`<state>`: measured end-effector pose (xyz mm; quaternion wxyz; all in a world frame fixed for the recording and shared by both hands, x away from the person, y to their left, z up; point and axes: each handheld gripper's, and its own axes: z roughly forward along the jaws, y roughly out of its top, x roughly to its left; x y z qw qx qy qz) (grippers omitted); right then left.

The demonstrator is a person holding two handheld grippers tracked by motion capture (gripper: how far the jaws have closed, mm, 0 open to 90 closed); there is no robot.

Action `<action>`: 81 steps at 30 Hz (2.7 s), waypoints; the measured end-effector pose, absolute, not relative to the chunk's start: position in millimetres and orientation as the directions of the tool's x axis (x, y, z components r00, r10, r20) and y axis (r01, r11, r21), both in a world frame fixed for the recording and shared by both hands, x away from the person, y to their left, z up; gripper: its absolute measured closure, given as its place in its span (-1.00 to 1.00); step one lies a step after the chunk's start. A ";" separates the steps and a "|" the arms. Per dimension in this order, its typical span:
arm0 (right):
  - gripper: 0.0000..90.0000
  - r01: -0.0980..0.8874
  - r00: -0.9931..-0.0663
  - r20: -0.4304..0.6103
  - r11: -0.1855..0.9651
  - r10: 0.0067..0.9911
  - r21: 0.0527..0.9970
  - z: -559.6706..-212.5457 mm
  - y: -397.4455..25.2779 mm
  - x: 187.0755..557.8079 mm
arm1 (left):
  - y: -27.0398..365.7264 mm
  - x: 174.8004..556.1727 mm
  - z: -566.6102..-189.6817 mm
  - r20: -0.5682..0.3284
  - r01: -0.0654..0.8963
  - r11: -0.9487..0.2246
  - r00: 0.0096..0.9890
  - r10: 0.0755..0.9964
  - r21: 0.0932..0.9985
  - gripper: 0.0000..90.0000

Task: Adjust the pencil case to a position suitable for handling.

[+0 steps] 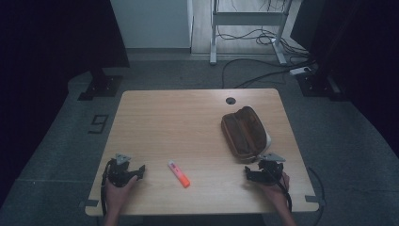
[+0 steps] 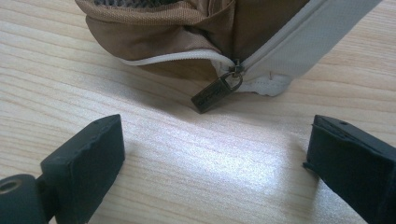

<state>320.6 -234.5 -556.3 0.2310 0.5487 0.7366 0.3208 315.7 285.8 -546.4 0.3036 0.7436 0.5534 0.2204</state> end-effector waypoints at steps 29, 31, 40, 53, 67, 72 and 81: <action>-0.67 0.628 -0.273 0.039 0.148 0.961 0.764 -550.2 -245.1 307.9 | 286.0 315.8 -546.2 -0.009 0.690 -0.204 0.292 0.956 0.694 -0.59; -0.66 0.620 -0.270 0.039 0.143 0.962 0.772 -547.8 -246.9 306.7 | 286.0 315.8 -546.2 -0.010 0.691 -0.204 0.292 0.956 0.694 -0.59; -0.63 0.598 -0.258 0.076 0.097 0.963 0.796 -539.3 -257.1 302.9 | 286.0 315.8 -546.2 -0.010 0.691 -0.204 0.292 0.956 0.694 -0.59; -0.59 0.547 -0.231 0.103 0.042 0.968 0.836 -522.3 -270.7 302.6 | 286.0 316.0 -546.3 -0.010 0.690 -0.203 0.292 0.956 0.695 -0.60; -0.59 0.507 -0.224 0.110 0.019 0.968 0.861 -505.6 -278.6 308.2 | 285.9 316.0 -546.3 -0.009 0.690 -0.204 0.292 0.956 0.695 -0.60; -0.60 0.496 -0.229 0.110 0.019 0.967 0.868 -499.2 -277.3 311.5 | 285.9 316.0 -546.3 -0.009 0.690 -0.204 0.292 0.956 0.695 -0.60; -0.61 0.498 -0.226 0.106 0.022 0.968 0.867 -495.4 -275.3 325.7 | 285.9 316.0 -546.3 -0.009 0.690 -0.204 0.293 0.956 0.695 -0.60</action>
